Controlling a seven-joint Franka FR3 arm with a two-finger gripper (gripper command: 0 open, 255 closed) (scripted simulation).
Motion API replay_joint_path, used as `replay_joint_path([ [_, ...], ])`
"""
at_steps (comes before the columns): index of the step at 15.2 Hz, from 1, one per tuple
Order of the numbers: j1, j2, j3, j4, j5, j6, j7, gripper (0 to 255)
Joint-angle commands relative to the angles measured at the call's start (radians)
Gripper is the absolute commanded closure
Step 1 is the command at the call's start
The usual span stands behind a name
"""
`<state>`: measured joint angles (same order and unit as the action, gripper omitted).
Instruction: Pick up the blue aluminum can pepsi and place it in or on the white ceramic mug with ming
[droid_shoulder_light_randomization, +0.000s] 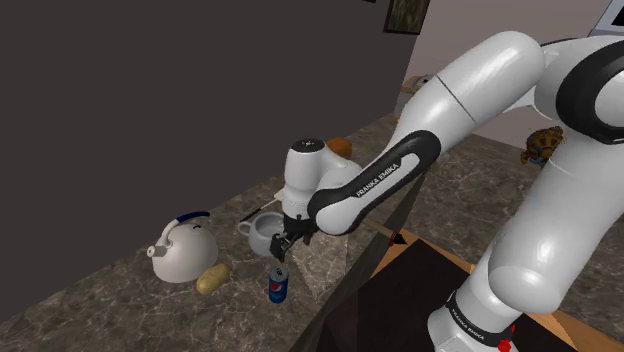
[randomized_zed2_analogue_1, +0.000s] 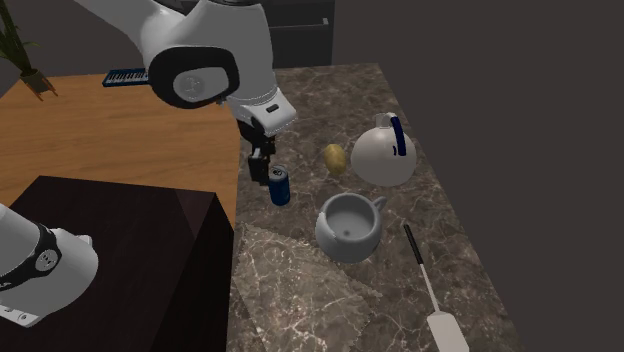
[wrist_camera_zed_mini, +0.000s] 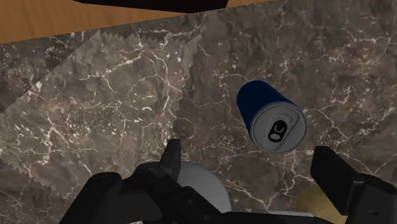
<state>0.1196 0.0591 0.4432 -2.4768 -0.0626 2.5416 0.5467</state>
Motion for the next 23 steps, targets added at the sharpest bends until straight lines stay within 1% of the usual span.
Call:
replay_joint_path([
  [1,0.019,0.096,0.000,0.046,-0.076,0.032,0.085,0],
  [4,0.071,0.225,-0.029,0.120,-0.172,0.062,0.190,0],
  [5,0.076,0.229,-0.033,0.123,-0.173,0.063,0.192,0],
  [12,0.116,0.331,-0.090,0.136,-0.256,0.144,0.251,0],
  [20,0.117,0.330,-0.090,0.136,-0.255,0.144,0.250,0],
  [21,0.117,0.330,-0.090,0.136,-0.255,0.144,0.250,255],
  [23,0.117,0.330,-0.090,0.136,-0.255,0.144,0.250,255],
])
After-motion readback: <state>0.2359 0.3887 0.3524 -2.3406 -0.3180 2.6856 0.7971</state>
